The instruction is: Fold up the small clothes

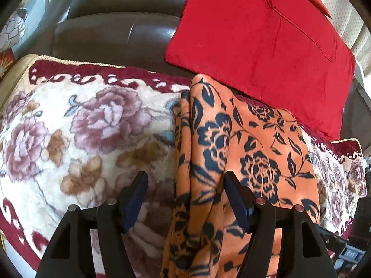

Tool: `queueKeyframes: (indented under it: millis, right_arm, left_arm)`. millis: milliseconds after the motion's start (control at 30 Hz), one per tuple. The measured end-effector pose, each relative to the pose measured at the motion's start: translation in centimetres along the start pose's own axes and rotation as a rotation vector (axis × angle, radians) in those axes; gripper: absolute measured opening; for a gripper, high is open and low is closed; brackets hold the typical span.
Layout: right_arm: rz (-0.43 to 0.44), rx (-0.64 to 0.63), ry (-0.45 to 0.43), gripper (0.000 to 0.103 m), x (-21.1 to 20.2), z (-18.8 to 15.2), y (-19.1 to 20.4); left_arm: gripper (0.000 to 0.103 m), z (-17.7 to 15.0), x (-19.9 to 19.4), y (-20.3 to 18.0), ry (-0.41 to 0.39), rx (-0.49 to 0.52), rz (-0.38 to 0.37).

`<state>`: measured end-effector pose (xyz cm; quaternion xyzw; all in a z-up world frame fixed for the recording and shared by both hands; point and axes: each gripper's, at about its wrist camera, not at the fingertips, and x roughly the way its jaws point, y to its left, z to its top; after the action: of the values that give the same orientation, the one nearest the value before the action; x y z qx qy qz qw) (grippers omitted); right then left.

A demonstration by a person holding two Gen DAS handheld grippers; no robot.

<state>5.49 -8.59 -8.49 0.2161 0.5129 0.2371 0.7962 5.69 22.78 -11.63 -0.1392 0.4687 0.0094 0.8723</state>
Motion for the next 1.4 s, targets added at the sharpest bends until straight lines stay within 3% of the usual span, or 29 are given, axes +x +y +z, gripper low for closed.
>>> queueKeyframes:
  millis: [400, 633, 933, 1200, 1400]
  right_arm:
    - [0.01, 0.012, -0.005, 0.062, 0.8, -0.2, -0.4]
    - [0.011, 0.006, -0.001, 0.062, 0.4, -0.4, -0.1]
    - [0.017, 0.02, -0.02, 0.062, -1.0, -1.1, -0.7]
    - [0.018, 0.027, -0.031, 0.063, -2.2, -2.2, -0.9]
    - [0.01, 0.044, -0.042, 0.072, -2.8, -2.3, -1.2]
  left_arm:
    - [0.068, 1.6, 2.1, -0.2, 0.01, 0.008, 0.018]
    - [0.067, 1.6, 4.2, 2.7, 0.057, -0.1, -0.07]
    - [0.067, 0.3, -0.9, -1.7, -0.037, 0.054, 0.036]
    - [0.067, -1.9, -2.4, -2.2, -0.031, 0.063, 0.053]
    - [0.067, -2.0, -2.4, -2.1, -0.034, 0.061, 0.044]
